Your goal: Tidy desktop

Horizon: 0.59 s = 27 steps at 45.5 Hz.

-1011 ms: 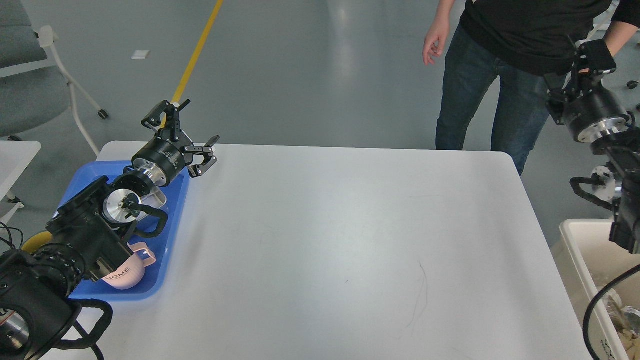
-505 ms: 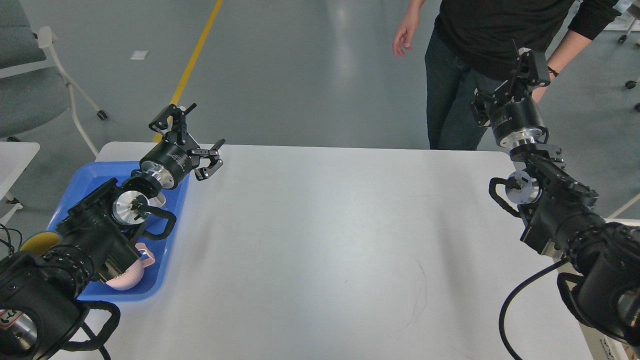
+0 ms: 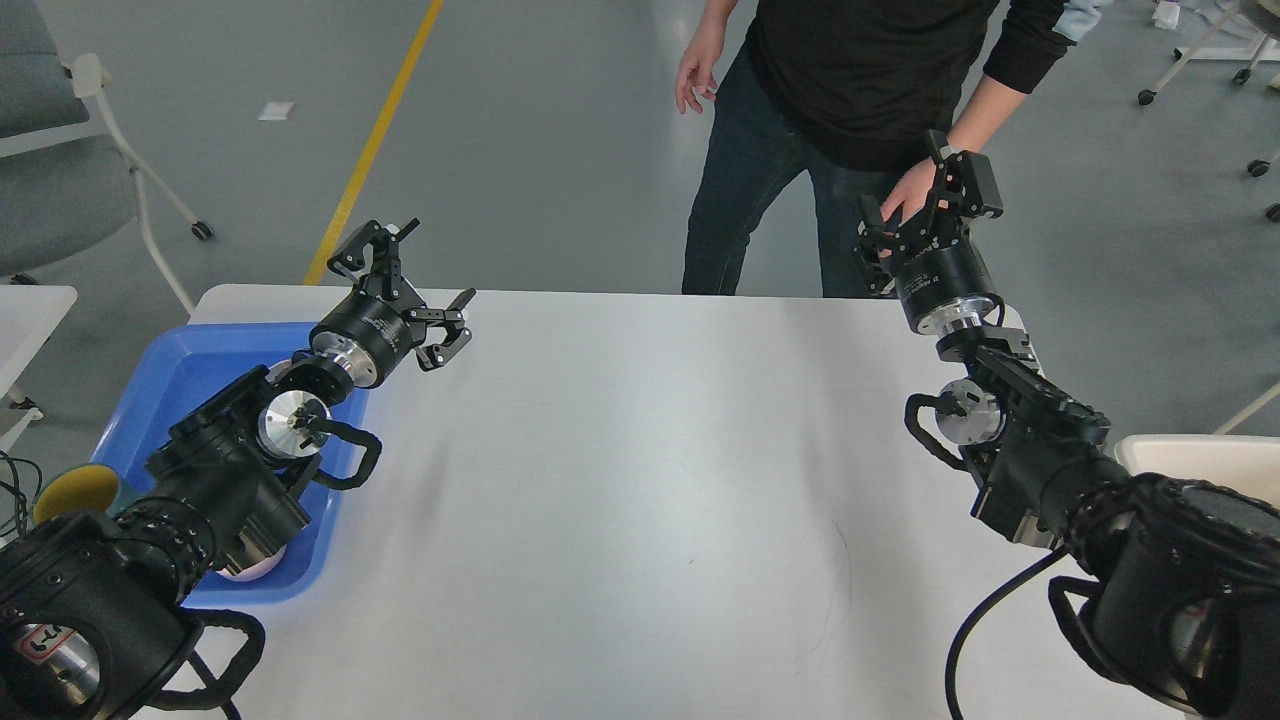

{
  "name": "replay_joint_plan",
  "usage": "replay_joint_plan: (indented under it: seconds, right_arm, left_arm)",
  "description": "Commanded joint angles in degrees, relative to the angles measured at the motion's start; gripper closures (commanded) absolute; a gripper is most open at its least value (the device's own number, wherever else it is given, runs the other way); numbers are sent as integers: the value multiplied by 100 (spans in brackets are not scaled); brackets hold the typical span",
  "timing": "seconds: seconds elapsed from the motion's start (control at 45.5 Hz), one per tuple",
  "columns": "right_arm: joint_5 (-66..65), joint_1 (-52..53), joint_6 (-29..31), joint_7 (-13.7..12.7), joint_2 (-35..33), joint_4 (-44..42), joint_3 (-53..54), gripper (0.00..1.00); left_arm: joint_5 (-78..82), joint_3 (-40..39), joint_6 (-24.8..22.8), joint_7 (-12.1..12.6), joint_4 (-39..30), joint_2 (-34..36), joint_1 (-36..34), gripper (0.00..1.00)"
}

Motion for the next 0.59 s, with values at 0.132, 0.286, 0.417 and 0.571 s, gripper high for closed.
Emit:
replay_joint_plan:
  seconds: [0.132,0.286,0.417,0.571]
  right_arm:
    - [-95,-184,12,-89,2,16,-45,0]
    - [-140,-298,30,-922,2,25,-467,0]
    - [-148,-500,135,-1591,-7,25,-573,0]
    - [-166,-571,899,-1688,-25,33,-643,0]
  left_arm:
    - [0,2,-58,1,0,-44,20,3]
    - [0,2,-58,45,0,-35,11,3]
    - [0,2,-58,54,0,-35,11,3]
    - [0,2,-58,63,-9,-35,11,3]
